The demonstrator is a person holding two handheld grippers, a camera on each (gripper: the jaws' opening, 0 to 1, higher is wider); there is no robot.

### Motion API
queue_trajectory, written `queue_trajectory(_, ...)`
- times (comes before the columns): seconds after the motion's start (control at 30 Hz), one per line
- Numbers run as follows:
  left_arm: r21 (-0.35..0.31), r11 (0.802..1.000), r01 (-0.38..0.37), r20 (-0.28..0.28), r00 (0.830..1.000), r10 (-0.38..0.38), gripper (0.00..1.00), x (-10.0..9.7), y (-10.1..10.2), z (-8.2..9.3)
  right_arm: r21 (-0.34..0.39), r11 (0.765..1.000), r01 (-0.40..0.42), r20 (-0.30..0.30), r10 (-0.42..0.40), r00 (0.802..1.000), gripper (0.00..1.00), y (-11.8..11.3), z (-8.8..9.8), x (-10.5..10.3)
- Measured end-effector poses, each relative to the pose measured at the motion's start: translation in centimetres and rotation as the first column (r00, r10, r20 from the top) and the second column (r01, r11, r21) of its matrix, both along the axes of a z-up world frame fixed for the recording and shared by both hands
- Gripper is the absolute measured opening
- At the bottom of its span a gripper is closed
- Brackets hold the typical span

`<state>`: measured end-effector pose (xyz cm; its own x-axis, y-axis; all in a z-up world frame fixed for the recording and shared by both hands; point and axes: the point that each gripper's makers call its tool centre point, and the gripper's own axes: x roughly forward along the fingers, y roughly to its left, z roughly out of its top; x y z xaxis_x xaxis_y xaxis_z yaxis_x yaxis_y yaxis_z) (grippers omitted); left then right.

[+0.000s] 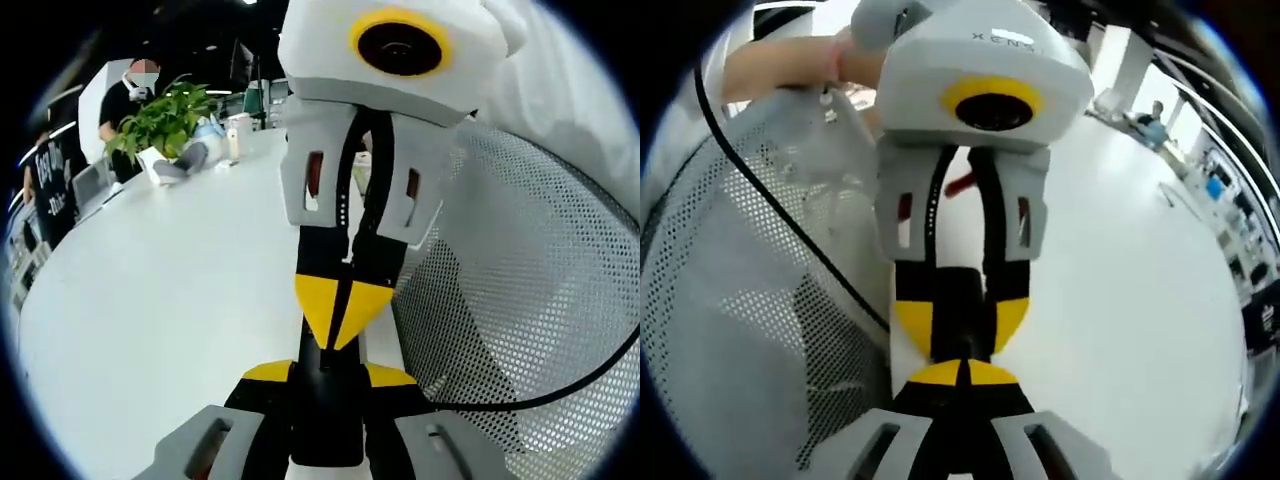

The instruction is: Press the specified remote control buttons in sequence, fully releasing each button before pressing the next.

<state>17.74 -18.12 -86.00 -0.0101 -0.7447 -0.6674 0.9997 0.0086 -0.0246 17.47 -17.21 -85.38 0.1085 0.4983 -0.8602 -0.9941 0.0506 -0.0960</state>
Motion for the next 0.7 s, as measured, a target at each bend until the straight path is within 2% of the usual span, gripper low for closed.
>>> queue_trajectory(0.07, 0.000, 1.000, 0.000, 0.000, 1.000, 0.000, 0.24, 0.01, 0.00, -0.01, 0.018, 1.000, 0.026, -0.021, -0.025, 0.999, 0.00, -0.03, 0.04, 0.13)
queue_trajectory(0.13, -0.001, 1.000, -0.001, 0.000, 1.000, 0.001, 0.24, 0.02, 0.00, -0.01, 0.040, 0.995, 0.087, -0.069, -0.084, 0.994, 0.00, 0.00, 0.20, 0.11)
queue_trajectory(0.27, -0.002, 1.000, -0.003, -0.002, 1.000, 0.003, 0.24, 0.05, 0.01, -0.02, 0.033, 0.998, 0.048, -0.025, -0.047, 0.999, 0.00, -0.02, 0.26, -0.03)
queue_trajectory(0.5, -0.003, 1.000, -0.002, -0.002, 1.000, 0.002, 0.24, 0.09, 0.01, -0.02, 0.054, 0.996, 0.066, -0.033, -0.064, 0.997, 0.00, 0.52, 0.50, 0.38)
queue_trajectory(0.6, -0.004, 1.000, -0.003, -0.003, 1.000, 0.003, 0.24, 0.09, 0.01, 0.00, 0.045, 0.997, 0.060, -0.056, -0.058, 0.997, 0.00, 0.62, 0.16, 0.07)
queue_trajectory(0.7, -0.005, 1.000, -0.003, -0.003, 1.000, 0.003, 0.24, 0.10, 0.01, 0.00, 0.038, 0.998, 0.046, -0.040, -0.044, 0.998, 0.00, 0.54, 0.18, 0.07)
